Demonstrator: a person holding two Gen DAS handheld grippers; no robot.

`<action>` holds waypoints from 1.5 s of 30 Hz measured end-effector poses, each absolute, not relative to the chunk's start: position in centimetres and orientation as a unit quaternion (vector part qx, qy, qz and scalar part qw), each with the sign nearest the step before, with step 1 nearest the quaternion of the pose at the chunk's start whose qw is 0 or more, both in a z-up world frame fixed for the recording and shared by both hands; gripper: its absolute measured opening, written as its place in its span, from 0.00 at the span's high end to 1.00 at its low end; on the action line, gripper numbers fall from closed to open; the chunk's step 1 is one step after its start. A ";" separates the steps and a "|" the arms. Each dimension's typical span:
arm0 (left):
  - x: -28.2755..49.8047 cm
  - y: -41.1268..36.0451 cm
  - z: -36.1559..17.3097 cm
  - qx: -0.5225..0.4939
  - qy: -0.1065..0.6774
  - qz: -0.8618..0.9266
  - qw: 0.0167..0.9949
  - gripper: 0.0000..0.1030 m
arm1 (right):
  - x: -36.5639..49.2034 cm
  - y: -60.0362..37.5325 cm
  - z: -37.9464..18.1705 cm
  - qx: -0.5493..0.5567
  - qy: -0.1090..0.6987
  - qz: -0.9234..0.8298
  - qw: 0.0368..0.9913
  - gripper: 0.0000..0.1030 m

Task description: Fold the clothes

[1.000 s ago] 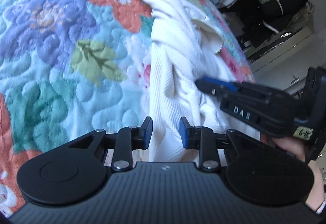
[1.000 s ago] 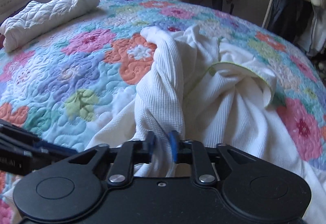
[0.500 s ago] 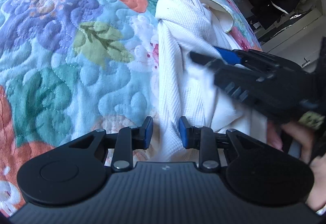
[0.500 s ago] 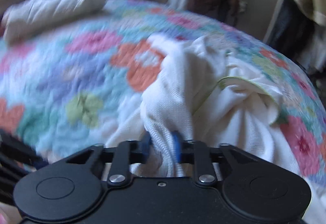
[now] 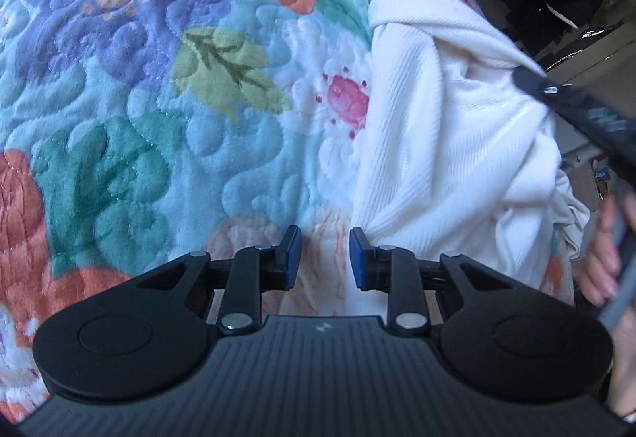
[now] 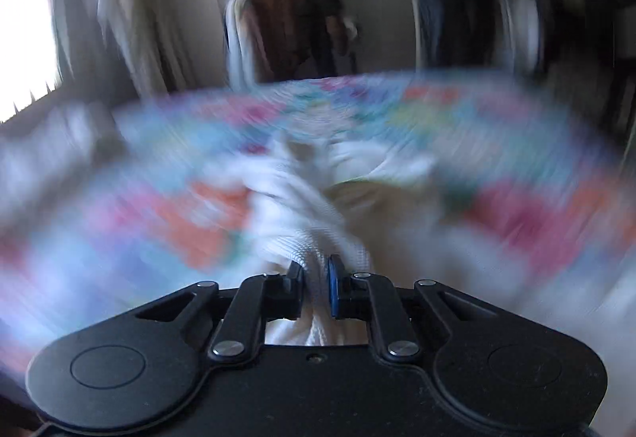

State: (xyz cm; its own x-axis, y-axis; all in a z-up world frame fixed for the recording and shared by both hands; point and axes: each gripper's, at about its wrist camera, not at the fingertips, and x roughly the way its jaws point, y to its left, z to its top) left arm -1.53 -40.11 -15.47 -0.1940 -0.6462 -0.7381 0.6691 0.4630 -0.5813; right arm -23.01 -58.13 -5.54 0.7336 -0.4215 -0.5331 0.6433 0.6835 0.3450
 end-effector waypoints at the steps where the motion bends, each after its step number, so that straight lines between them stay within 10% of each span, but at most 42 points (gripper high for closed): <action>1: -1.6 -40.1 -15.4 0.012 0.573 -0.518 0.635 0.75 | -23.9 -58.4 -5.4 0.312 0.176 -0.266 0.895 0.87; 21: -0.3 -38.1 -14.8 -0.202 0.580 -0.513 0.600 0.36 | -21.6 -47.9 -10.9 0.241 0.282 0.006 0.929 0.89; 23: -0.5 -38.6 -14.7 -0.180 0.573 -0.527 0.601 0.41 | -21.7 -47.4 -10.7 0.243 0.277 0.010 0.930 0.89; 25: -0.9 -38.9 -14.3 -0.141 0.559 -0.524 0.627 0.93 | -22.0 -47.1 -10.6 0.242 0.274 0.000 0.931 0.90; 29: -0.3 -38.1 -13.3 -0.108 0.536 -0.491 0.678 0.93 | -24.1 -46.9 -9.3 0.221 0.254 -0.073 0.939 0.83; 33: 1.3 -35.6 -10.8 -0.060 0.487 -0.433 0.756 0.93 | -27.3 -46.5 -7.6 0.192 0.240 -0.124 0.944 0.54; 45: 8.2 -21.3 -3.1 -0.064 0.327 -0.215 0.918 0.93 | -31.7 -48.8 -9.7 0.191 0.306 -0.236 0.902 0.45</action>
